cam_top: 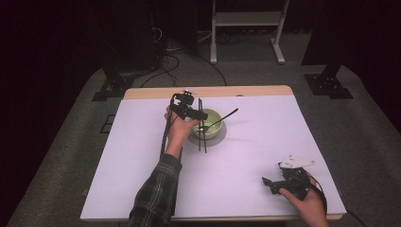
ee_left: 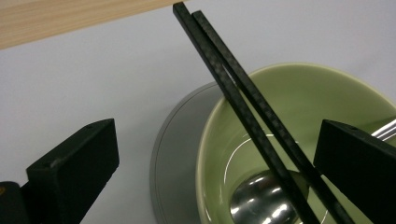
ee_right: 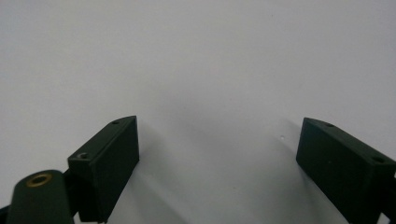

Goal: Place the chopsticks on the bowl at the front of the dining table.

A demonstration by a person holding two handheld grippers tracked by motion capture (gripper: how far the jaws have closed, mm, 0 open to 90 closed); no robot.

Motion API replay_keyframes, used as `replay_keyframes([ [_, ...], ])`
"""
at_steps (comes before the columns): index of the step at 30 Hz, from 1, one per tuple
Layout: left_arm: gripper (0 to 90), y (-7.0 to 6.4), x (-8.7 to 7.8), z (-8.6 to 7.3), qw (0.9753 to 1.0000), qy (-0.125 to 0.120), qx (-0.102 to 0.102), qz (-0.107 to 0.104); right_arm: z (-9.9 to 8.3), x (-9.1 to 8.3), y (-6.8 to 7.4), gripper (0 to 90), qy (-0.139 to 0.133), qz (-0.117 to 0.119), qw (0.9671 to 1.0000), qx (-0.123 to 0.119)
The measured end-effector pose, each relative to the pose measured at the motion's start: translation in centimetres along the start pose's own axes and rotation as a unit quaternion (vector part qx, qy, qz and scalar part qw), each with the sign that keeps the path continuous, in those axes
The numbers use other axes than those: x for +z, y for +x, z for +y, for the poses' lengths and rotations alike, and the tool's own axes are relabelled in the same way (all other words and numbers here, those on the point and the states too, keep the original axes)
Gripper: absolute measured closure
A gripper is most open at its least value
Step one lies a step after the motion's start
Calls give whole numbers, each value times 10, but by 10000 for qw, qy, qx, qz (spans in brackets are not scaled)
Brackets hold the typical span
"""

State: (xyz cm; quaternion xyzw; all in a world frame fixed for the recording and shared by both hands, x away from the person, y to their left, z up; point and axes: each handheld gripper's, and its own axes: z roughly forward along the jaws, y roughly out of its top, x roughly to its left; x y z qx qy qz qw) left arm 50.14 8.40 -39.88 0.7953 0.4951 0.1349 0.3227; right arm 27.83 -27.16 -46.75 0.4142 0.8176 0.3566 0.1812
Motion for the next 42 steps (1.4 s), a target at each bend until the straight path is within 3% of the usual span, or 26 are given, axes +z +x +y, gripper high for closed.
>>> replay_keyframes([
  [12,0,10,0,-6,9999,28,-142,30,0,0,0,116,0,-2,10000,-6],
  [18,0,10,-5,-5,10000,-3,-94,3,0,0,0,116,0,-1,10000,-5],
  [29,0,5,-50,-16,9998,-100,119,-150,0,0,0,116,-1,-2,10000,1],
  [34,0,2,-74,-33,9994,-148,291,-105,0,0,0,116,-2,-2,10000,2],
  [42,0,1,-102,-67,9980,-399,297,-402,0,0,0,116,2,0,10000,11],
])
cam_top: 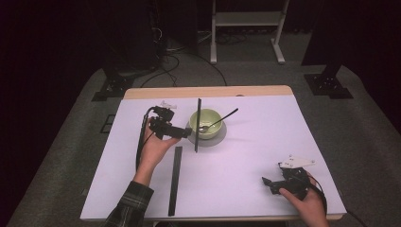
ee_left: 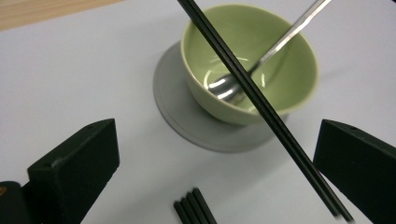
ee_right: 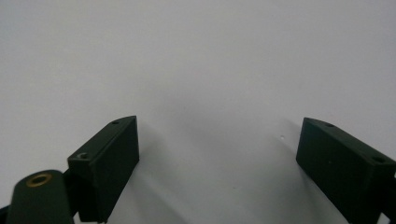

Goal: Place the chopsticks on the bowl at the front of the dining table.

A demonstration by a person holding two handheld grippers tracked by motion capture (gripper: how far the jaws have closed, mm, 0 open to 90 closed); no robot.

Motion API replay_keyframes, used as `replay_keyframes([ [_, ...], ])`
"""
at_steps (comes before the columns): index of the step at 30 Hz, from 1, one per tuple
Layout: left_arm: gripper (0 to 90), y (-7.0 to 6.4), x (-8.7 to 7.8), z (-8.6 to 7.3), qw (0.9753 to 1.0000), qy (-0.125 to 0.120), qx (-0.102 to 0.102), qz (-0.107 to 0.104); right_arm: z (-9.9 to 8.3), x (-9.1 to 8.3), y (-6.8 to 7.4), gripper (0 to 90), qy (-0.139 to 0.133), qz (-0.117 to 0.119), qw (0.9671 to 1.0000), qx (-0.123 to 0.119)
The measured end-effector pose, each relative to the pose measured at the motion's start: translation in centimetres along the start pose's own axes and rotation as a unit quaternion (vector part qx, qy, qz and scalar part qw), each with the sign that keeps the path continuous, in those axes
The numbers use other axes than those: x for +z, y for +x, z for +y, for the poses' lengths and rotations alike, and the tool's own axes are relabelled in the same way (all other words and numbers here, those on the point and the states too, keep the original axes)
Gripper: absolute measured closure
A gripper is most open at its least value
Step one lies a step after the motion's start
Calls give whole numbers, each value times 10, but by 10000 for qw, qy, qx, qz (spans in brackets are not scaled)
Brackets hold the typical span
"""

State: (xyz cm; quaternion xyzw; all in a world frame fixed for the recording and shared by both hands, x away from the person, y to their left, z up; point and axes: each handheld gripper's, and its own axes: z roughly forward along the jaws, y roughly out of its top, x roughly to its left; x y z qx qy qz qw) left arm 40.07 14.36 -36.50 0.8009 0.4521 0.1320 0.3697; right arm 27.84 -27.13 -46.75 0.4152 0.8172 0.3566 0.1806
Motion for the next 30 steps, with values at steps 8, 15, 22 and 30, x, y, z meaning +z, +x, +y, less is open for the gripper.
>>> replay_keyframes([
  [8,128,-13,-23,-34,9989,-208,289,-295,0,0,0,116,-7,-4,10000,-9],
  [15,672,-28,-33,-56,9936,-226,667,-880,0,0,0,115,0,-2,10000,-3],
  [22,900,-44,-20,-62,9894,39,914,-1128,0,0,0,115,1,-5,10000,2],
  [30,900,-54,-6,-61,9873,170,969,-1245,0,0,0,115,-1,-5,10000,-2],
])
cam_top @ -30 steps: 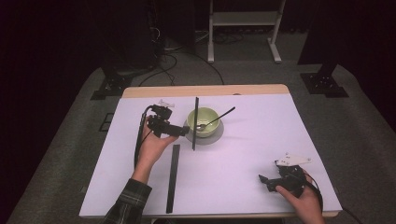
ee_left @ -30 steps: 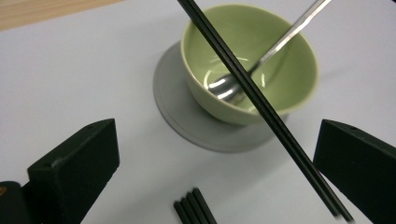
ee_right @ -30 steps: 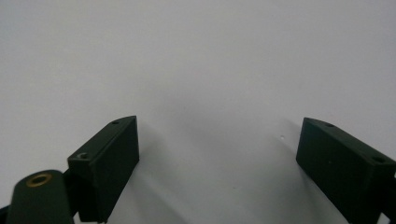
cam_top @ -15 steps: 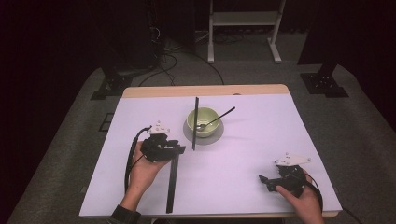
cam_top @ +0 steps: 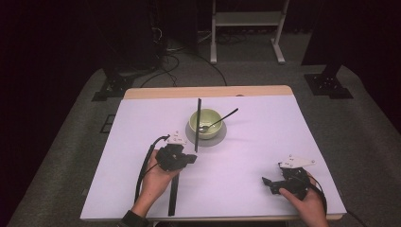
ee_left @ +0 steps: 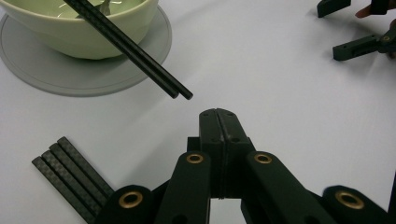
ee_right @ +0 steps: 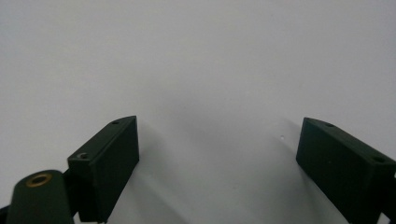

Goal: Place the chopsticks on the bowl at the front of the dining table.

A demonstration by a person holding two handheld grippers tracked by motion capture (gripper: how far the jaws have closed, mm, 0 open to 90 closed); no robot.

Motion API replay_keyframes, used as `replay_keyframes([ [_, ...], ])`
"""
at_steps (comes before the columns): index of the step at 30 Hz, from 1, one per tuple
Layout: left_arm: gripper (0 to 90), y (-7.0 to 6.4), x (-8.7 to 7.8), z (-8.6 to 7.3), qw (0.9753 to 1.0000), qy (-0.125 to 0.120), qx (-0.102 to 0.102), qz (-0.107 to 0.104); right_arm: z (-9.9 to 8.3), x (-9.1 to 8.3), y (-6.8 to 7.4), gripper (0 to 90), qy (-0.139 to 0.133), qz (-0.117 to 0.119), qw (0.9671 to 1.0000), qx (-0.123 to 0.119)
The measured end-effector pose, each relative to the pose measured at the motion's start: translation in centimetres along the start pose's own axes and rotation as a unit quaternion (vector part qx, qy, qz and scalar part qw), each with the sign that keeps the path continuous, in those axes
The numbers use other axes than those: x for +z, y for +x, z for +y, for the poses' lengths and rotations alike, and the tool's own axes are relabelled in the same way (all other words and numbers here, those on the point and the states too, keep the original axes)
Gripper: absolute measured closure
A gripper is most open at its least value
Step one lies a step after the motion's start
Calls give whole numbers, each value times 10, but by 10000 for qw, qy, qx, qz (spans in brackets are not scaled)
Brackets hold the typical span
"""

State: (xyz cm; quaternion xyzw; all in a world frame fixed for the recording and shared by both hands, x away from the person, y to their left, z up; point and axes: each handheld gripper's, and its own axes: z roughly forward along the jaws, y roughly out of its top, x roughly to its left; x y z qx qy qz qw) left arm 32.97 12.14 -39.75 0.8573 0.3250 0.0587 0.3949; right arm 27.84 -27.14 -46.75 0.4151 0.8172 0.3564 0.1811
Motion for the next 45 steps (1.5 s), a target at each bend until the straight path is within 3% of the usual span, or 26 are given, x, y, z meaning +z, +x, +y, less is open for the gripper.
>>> replay_keyframes([
  [18,900,9,7,7,9998,-42,-124,115,0,0,0,116,1,0,10000,0],
  [24,899,4,3,4,9999,-56,-66,63,0,0,0,116,0,0,10000,2],
  [27,790,1,-2,2,9999,-75,-66,111,0,0,0,116,-1,0,10000,-1],
  [32,556,0,-14,-3,9991,-174,-42,385,0,0,0,116,-3,0,10000,-2],
  [40,83,4,-25,-21,9957,-163,-62,905,0,0,0,116,-3,-1,10000,-5],
  [42,15,7,-28,-28,9943,-145,-57,1052,0,0,0,116,-3,-1,10000,0],
  [45,0,11,-34,-36,9930,-145,-89,1168,0,0,0,116,-4,-1,10000,-1],
])
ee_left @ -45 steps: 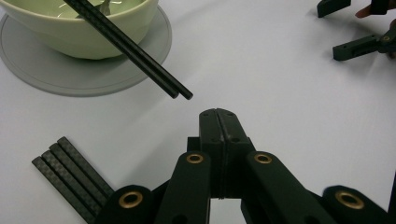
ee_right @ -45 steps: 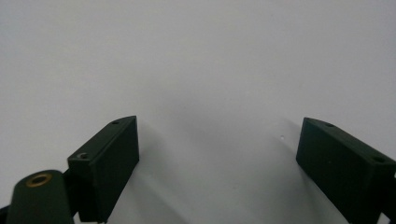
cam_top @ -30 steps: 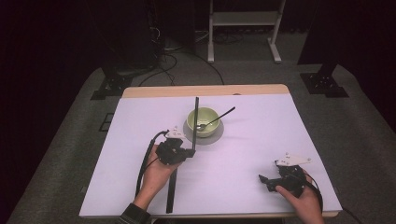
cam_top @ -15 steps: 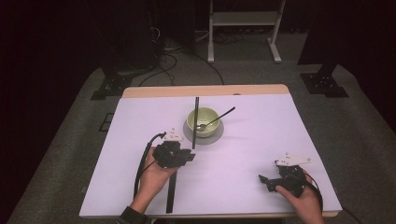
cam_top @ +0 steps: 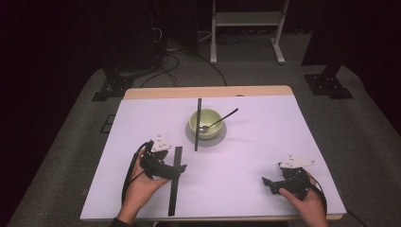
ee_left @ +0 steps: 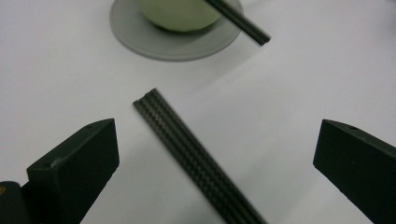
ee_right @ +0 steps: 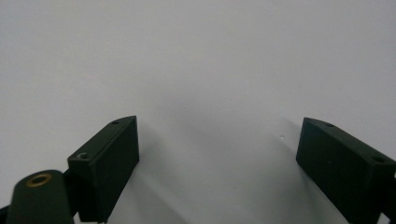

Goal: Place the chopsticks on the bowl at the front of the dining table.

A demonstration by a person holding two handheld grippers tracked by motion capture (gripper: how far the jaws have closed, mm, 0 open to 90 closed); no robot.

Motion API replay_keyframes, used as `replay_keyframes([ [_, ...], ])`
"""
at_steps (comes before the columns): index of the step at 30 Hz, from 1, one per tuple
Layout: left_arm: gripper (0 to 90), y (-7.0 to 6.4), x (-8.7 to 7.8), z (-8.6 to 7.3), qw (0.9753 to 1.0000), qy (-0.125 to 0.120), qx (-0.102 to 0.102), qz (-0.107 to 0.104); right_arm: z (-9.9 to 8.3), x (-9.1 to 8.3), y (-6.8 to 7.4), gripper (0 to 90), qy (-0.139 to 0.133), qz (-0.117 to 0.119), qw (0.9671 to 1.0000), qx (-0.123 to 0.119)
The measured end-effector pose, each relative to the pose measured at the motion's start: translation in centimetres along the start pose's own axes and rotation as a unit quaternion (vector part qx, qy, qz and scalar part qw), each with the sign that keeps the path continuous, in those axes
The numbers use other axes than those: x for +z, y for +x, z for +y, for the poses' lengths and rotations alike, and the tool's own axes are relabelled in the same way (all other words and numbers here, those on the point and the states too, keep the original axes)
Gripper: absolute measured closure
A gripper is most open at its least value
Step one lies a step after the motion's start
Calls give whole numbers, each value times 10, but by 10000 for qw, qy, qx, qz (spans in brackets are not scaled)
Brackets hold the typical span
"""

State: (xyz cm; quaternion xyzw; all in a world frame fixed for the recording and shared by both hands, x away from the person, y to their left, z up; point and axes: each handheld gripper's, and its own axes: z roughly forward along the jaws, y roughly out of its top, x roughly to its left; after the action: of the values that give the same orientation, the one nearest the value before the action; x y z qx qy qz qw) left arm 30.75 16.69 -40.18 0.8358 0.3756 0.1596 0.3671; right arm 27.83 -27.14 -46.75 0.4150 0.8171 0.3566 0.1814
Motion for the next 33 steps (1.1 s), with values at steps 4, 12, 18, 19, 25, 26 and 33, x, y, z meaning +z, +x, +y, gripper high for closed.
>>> replay_keyframes([
  [4,0,9,-8,-13,9999,-36,-98,96,0,0,0,116,-2,-2,10000,-5],
  [12,0,24,-14,-43,9994,72,-154,306,0,0,1,117,-3,-27,10000,2],
  [18,0,27,-18,-57,9983,148,-93,552,0,0,1,117,-5,-34,10000,1],
  [19,0,26,-18,-59,9982,172,-92,575,0,0,1,117,-5,-34,10000,1],
  [25,0,25,-15,-71,9974,301,-45,654,0,0,1,117,-5,-35,10000,1],
  [26,0,26,-14,-73,9973,317,-34,662,0,0,1,117,-5,-35,10000,1],
  [33,0,27,-11,-82,9973,377,-88,624,0,0,1,117,-4,-34,10000,2],
])
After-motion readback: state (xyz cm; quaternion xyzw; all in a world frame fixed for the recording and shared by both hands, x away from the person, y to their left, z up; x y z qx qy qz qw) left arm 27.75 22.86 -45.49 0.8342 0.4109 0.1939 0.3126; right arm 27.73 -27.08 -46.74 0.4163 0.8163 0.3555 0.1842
